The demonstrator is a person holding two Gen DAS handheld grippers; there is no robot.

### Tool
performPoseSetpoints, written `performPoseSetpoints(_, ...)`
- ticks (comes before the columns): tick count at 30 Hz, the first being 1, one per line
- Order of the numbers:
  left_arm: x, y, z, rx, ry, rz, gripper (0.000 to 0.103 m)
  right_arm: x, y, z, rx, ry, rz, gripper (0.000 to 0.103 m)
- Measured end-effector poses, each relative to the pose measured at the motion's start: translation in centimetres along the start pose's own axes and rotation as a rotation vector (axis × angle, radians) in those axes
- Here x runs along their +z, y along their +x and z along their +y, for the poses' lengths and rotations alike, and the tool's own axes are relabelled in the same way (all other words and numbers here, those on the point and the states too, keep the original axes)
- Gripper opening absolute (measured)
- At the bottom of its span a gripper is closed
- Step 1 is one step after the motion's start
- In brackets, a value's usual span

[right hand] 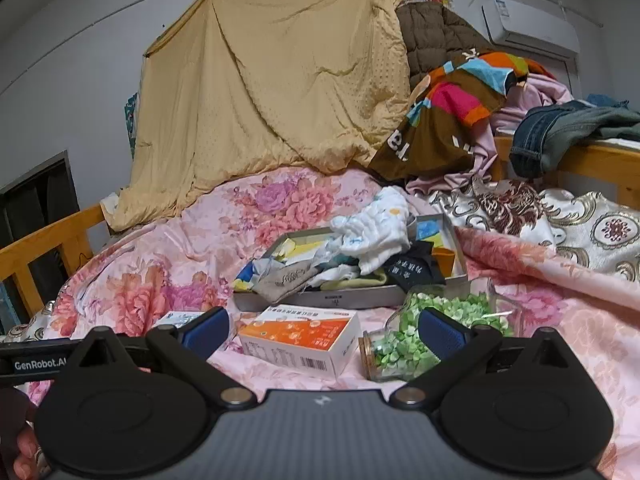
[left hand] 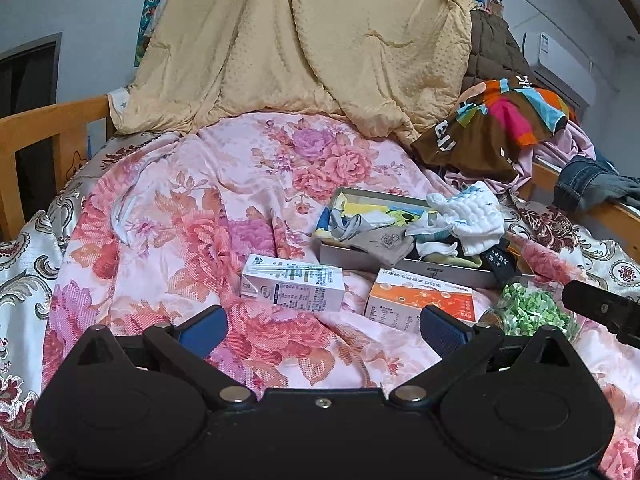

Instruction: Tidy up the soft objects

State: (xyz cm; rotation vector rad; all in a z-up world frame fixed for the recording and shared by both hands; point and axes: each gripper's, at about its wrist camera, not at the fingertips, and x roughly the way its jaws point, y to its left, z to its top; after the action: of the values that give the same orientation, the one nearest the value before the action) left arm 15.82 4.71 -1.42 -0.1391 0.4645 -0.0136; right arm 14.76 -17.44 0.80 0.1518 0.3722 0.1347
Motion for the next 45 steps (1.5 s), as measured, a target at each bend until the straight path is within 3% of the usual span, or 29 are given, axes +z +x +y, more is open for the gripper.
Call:
performPoseSetpoints(15,-0.2,2.4,0.4,-0.058,0.110,0.003,0.102,-1.5,1.1,0.5,-0.065,0.032,0.039,0.103)
performPoseSetpoints(20,-0.6,2.9,0.7,-0.069,0.095,0.001,0.102,-2.4,0.6,0.8,-0.100,0.057,0.043,0.103)
performPoseSetpoints(24,-0.9,3.7,1.4,-0.064,0.075,0.008,0.102,-3.3,0.1,1.4,-0.128,0.055,0.025,0.103)
performPoseSetpoints(29,-1.5,4.3,1.4,-0.082,0.152,0.017,0.102,-3.7,0.3,1.7,-0.138,0.037,-0.015,0.103)
performPoseSetpoints(33,-1.8,4.0,1.8,-0.083,0.107,-0.008,0.102,-4.0,0.9,1.6,-0.136,0.035,0.002,0.103)
performPoseSetpoints(45,-1.8,3.5,1.8,-0.062,0.106,-0.038,0.102,-4.3,1.4,1.7,-0.137,0.034,0.003,0.103)
